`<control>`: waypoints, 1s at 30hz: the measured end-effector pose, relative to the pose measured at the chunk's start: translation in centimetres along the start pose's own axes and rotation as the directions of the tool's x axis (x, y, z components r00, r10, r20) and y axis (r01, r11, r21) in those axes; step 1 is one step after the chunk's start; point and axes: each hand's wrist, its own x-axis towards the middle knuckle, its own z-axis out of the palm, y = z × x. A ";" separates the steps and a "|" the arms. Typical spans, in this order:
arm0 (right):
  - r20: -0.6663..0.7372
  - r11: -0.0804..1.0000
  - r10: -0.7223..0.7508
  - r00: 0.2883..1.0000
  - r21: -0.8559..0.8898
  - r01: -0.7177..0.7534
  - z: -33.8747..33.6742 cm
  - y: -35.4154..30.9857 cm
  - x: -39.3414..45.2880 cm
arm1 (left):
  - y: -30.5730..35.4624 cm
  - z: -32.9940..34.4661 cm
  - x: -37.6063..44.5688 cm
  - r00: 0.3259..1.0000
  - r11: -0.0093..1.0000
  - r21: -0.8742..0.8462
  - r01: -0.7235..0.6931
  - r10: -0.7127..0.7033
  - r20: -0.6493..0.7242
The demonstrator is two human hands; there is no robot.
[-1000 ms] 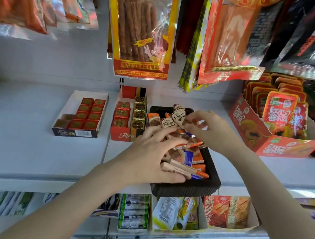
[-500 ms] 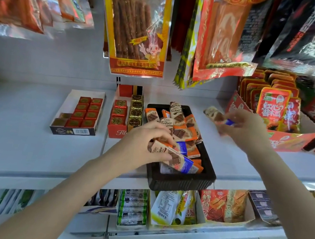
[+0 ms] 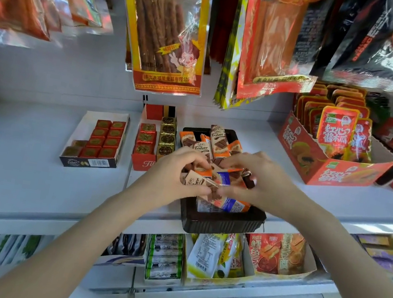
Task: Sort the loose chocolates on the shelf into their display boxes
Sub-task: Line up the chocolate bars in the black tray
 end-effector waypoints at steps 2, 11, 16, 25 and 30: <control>0.040 0.989 -0.062 0.997 -0.132 0.067 1.1 -0.5 0.2 | -0.2 0.0 0.1 0.999 1.000 0.024 0.013 -0.013 -0.031; 0.024 1.000 0.015 1.000 -0.004 -0.015 1.6 -1.5 0.4 | -0.4 -0.5 -0.2 0.999 0.998 -0.064 0.004 -0.007 -0.046; 0.081 0.877 0.157 0.984 0.447 -0.177 -0.2 -1.3 0.1 | -0.4 -0.9 -0.1 0.980 0.945 -0.311 0.099 -0.147 -0.134; -0.084 0.414 0.619 0.781 0.880 -0.234 -3.6 4.5 -0.5 | -0.1 0.1 0.4 0.984 0.988 -0.118 0.103 -0.118 -0.135; -0.237 0.670 0.704 0.670 0.534 -0.515 -1.0 6.7 0.3 | 0.1 0.8 0.7 0.998 0.984 0.164 0.066 -0.061 -0.033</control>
